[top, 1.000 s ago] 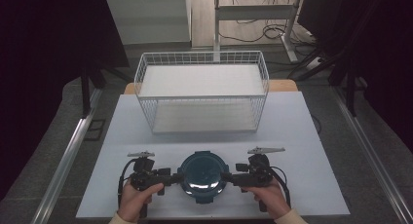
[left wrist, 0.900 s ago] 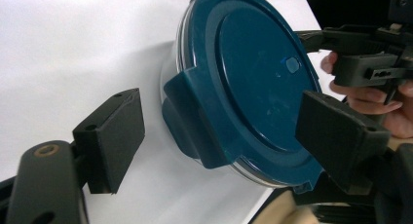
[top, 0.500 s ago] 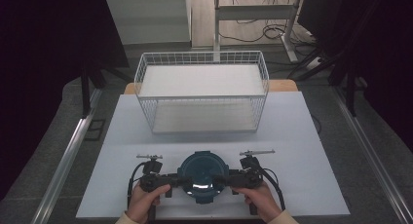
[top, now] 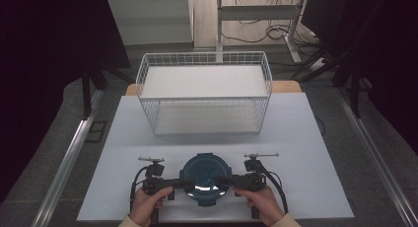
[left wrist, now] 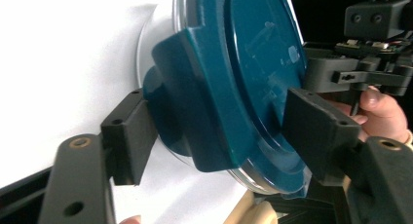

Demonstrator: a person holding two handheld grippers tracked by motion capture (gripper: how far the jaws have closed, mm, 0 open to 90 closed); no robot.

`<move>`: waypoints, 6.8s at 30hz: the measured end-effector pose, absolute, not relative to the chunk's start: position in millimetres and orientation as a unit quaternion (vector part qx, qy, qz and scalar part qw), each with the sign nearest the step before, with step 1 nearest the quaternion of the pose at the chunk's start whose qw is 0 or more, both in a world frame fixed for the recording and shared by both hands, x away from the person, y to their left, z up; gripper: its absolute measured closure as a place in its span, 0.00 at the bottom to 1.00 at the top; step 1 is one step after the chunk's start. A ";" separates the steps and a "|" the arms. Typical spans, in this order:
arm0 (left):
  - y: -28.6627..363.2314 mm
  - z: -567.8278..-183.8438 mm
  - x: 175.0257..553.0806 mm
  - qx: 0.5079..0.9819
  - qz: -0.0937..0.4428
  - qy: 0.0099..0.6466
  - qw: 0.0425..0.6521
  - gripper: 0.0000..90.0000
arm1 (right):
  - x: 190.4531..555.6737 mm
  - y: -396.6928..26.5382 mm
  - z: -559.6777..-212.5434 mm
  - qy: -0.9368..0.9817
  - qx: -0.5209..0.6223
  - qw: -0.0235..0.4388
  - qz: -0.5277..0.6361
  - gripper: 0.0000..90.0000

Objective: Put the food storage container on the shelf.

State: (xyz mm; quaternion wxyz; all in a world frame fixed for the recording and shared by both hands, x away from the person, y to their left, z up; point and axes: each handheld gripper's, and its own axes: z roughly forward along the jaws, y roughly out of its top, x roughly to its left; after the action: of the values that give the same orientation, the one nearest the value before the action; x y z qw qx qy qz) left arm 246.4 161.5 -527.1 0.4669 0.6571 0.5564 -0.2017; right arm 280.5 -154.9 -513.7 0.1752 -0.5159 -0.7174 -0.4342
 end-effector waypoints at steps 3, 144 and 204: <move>161.7 -523.0 243.8 0.660 -0.194 0.551 0.472 0.38 | 279.8 -158.2 -512.0 -0.710 -0.523 0.179 -0.437 0.34; 186.2 -297.1 396.1 0.699 -0.040 0.446 0.557 0.48 | 425.1 -141.6 -278.1 -0.745 -0.387 0.021 -0.543 0.46; 196.2 -324.1 425.0 0.640 -0.020 0.517 0.568 0.19 | 450.1 -158.4 -302.4 -0.687 -0.478 -0.026 -0.547 0.14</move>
State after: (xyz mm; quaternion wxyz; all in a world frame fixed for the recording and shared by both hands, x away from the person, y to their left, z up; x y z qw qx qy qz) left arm 425.0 196.2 -324.1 0.5683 0.6402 0.5165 -0.0197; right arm 450.1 -158.4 -302.4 -0.0265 -0.4779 -0.6866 -0.5472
